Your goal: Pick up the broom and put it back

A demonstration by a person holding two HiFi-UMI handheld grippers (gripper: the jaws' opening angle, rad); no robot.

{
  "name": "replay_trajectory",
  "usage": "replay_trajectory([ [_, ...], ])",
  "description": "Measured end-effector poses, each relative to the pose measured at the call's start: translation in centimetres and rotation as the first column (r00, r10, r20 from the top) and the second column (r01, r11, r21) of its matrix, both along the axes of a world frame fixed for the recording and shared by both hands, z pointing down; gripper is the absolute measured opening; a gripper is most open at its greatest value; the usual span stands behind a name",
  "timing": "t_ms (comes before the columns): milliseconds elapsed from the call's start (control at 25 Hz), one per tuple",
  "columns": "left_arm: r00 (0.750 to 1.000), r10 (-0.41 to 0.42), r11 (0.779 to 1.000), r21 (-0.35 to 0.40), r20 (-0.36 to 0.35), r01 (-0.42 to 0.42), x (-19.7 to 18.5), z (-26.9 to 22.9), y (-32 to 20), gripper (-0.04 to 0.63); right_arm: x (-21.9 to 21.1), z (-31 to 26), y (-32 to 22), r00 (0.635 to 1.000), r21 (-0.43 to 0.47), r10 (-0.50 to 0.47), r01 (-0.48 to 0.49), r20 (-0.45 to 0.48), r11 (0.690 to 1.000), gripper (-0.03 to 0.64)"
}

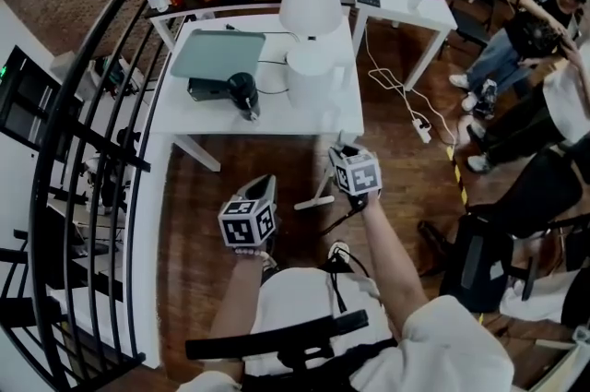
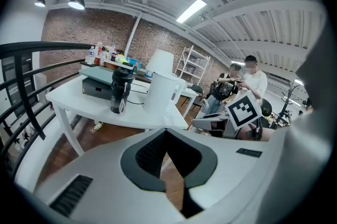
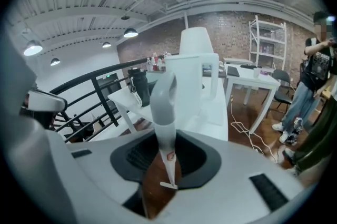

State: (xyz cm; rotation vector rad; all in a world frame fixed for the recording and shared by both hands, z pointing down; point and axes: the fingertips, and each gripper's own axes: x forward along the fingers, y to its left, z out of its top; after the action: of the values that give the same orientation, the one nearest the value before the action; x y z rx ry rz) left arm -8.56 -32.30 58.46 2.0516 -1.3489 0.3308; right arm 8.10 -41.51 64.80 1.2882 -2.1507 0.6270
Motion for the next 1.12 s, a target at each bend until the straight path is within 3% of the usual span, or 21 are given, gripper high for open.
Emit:
replay_trajectory([
  [240, 1.0, -0.031, 0.999, -0.017, 0.0, 0.031, -0.8, 0.5, 0.2, -0.008, -0.4, 3.6, -1.4, 0.999, -0.09, -0.025, 0.02, -0.049, 0.996, 0.126],
  [600, 0.998, -0.066, 0.997, -0.039, 0.001, 0.066, -1.5, 1.2, 0.2, -0.007, -1.3, 4.6, -6.7, 1.0, -0.09, -0.023, 0.021, -0.019, 0.996, 0.129],
  [1120, 0.996, -0.092, 0.994, -0.066, -0.001, 0.092, -2.9, 1.9, 0.3, -0.006, -1.8, 5.2, -11.6, 0.999, -0.079, 0.006, -0.01, -0.049, 0.997, 0.132],
])
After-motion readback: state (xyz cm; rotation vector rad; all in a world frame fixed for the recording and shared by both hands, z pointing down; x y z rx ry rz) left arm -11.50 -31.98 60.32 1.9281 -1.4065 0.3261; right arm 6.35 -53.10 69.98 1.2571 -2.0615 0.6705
